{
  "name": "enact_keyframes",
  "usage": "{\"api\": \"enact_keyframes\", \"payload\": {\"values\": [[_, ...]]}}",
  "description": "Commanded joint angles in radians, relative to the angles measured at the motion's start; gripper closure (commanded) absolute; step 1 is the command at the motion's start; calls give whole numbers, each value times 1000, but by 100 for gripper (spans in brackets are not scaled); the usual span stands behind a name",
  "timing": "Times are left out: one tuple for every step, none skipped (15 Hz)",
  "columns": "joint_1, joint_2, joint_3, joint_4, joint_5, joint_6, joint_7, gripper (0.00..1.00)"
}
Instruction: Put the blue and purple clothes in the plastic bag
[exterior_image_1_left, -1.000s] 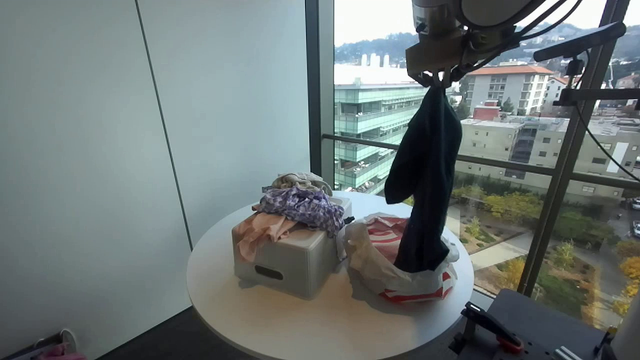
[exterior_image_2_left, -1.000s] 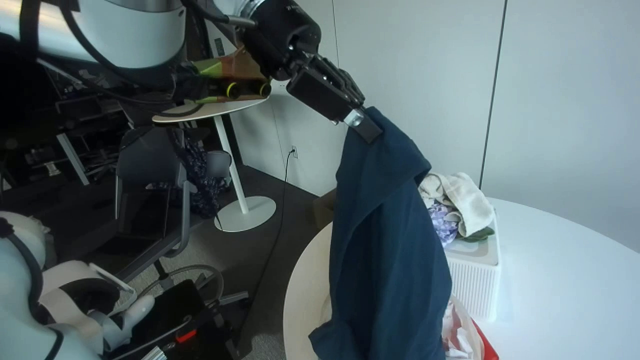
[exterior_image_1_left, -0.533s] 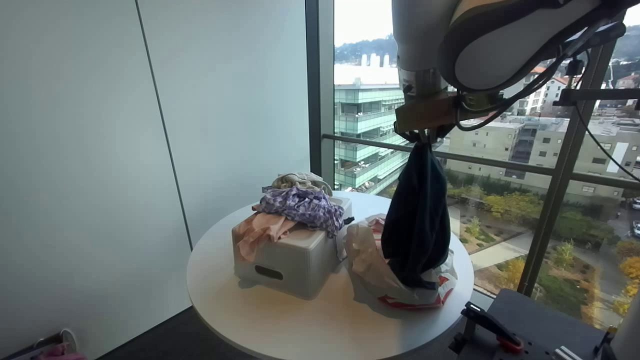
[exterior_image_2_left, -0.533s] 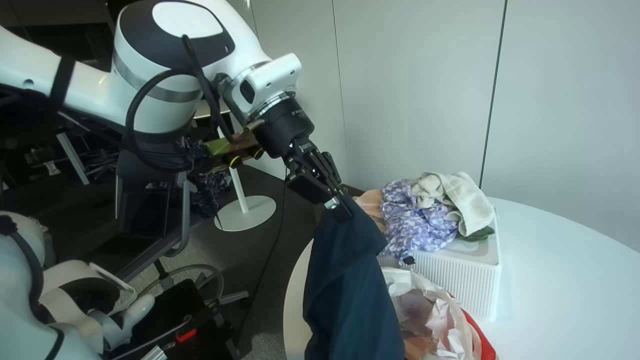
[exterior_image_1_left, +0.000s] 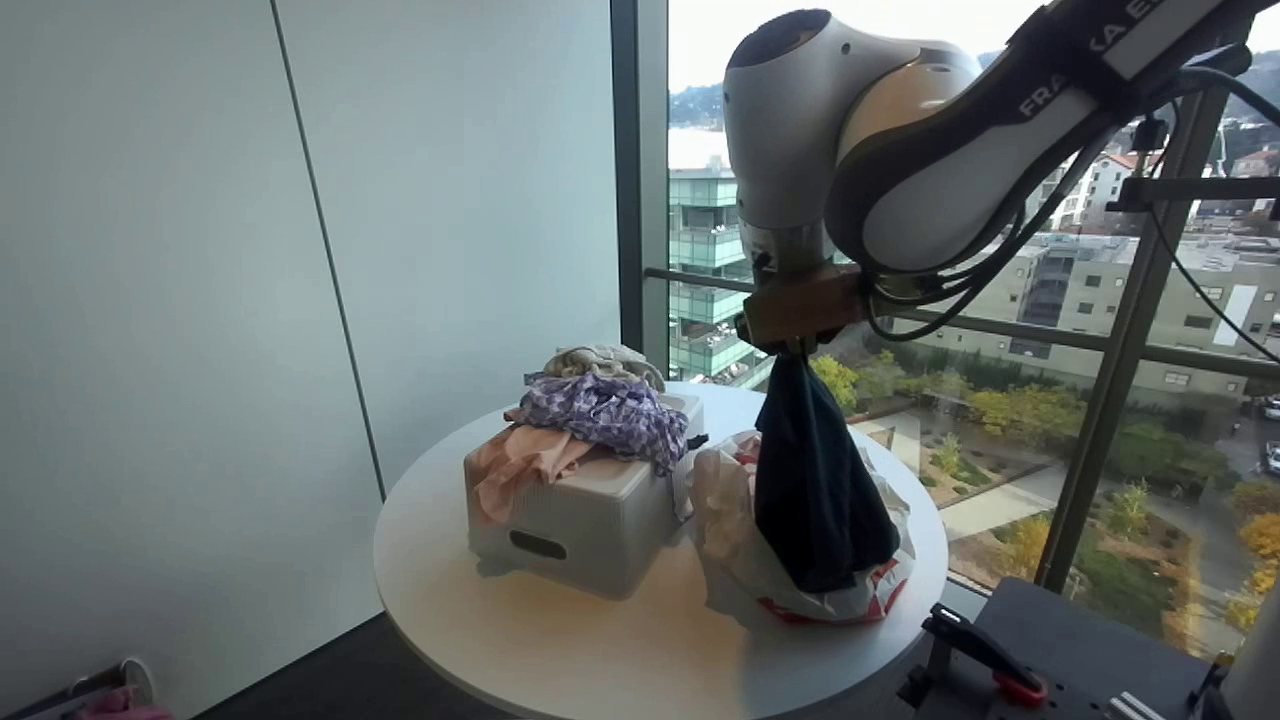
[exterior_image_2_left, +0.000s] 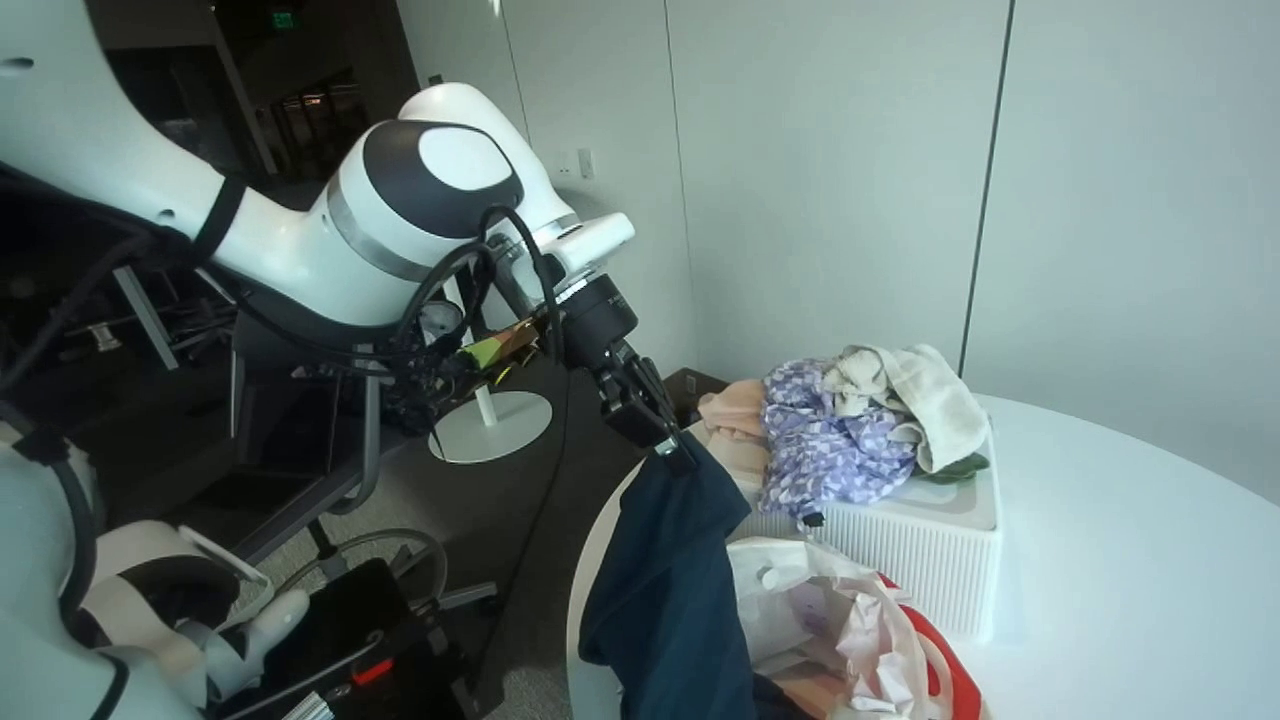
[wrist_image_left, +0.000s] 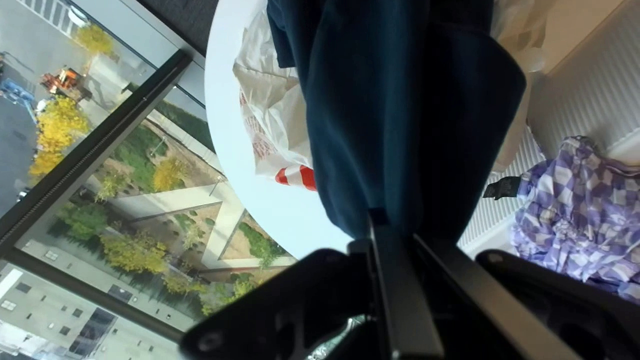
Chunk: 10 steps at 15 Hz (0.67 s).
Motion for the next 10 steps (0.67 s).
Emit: {"api": "enact_keyframes", "payload": {"values": [[-43, 37, 20, 97, -87, 52, 14, 96], [-45, 40, 18, 127, -106, 63, 14, 96], [-47, 48, 15, 160, -124, 70, 15, 96], [-54, 62, 15, 192, -156, 77, 21, 96], [-56, 76, 10, 213, -172, 84, 26, 96], [-63, 92, 6, 223, -201, 91, 33, 96], [-66, 106, -3, 221, -217, 99, 36, 96], [-70, 117, -13, 209, -235, 101, 39, 96], [-69, 127, -23, 197, -241, 101, 40, 96], [-69, 136, -35, 179, -243, 99, 37, 96]]}}
